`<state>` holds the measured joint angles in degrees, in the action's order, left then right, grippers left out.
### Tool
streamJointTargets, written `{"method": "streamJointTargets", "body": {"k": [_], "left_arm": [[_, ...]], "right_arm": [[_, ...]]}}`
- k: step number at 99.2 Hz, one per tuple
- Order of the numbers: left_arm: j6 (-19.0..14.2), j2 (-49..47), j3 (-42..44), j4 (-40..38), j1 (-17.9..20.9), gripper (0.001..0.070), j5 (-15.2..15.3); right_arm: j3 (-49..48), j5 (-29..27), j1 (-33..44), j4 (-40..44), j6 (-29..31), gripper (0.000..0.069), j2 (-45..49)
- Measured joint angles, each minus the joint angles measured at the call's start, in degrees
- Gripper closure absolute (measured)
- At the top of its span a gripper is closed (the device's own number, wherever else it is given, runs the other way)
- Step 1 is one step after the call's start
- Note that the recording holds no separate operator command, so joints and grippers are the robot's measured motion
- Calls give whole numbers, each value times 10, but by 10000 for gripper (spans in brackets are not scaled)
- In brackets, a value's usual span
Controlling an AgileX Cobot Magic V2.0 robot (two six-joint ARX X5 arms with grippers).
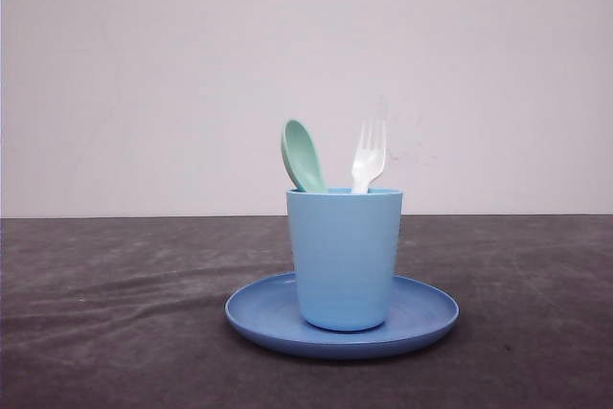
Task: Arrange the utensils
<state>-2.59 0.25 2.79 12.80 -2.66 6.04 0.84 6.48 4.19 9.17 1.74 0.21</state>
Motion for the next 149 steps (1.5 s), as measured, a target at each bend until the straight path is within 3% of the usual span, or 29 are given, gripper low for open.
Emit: {"method": "streamJointTargets", "body": {"k": [149], "left_arm": [[0,0,0,-1,0,685,0]], "right_arm": [[0,0,-13,2,0,688,0]]}}
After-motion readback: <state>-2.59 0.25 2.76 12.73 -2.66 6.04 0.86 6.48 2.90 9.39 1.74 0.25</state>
